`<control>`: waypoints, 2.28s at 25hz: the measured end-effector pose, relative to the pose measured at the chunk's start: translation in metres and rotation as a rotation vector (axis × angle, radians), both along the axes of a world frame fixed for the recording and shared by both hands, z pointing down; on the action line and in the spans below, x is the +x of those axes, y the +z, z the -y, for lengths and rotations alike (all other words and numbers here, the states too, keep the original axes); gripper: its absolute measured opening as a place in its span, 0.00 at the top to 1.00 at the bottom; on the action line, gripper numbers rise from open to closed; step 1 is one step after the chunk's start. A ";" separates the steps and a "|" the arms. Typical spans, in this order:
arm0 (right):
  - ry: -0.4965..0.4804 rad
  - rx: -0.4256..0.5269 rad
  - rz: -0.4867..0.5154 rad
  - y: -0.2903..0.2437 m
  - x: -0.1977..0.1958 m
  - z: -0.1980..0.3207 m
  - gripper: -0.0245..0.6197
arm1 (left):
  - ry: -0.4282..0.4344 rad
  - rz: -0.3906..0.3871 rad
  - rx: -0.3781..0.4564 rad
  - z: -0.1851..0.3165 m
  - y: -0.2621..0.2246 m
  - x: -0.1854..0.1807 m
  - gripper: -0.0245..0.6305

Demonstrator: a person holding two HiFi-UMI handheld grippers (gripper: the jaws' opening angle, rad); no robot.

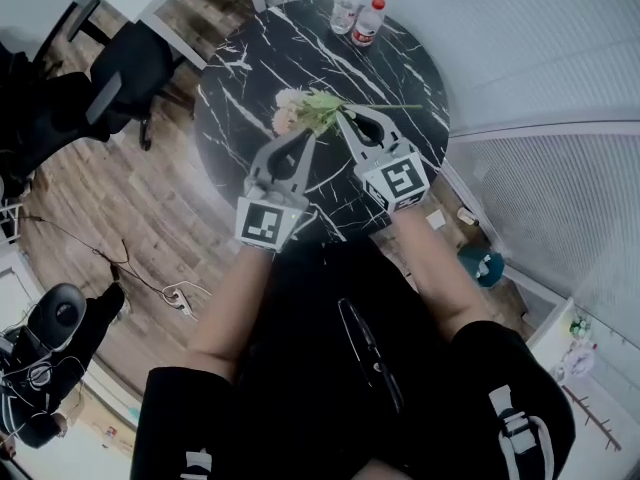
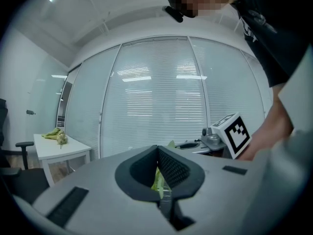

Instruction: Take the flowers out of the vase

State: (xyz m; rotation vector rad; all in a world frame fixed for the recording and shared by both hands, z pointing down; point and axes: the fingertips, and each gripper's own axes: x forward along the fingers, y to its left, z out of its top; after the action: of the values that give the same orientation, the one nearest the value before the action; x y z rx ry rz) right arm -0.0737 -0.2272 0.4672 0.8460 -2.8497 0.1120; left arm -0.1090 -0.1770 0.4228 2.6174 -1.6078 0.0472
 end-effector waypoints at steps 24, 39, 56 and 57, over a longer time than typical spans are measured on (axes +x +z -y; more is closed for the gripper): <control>-0.178 -0.064 -0.077 0.041 -0.096 -0.060 0.93 | -0.123 0.002 -0.080 -0.044 0.039 -0.083 0.94; -0.211 -0.172 -0.135 0.110 -0.122 -0.077 0.93 | -0.136 -0.005 -0.154 -0.047 0.080 -0.097 0.94; -0.141 -0.240 -0.215 0.175 -0.110 -0.037 0.93 | -0.104 -0.001 -0.238 -0.013 0.132 -0.091 0.94; -0.139 -0.243 -0.218 0.177 -0.110 -0.034 0.93 | -0.103 0.000 -0.243 -0.011 0.134 -0.091 0.94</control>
State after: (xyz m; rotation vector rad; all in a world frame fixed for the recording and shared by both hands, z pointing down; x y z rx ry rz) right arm -0.1836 -0.1930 0.6446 0.5716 -2.6118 0.3202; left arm -0.2003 -0.1658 0.5573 2.3506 -1.6207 0.2214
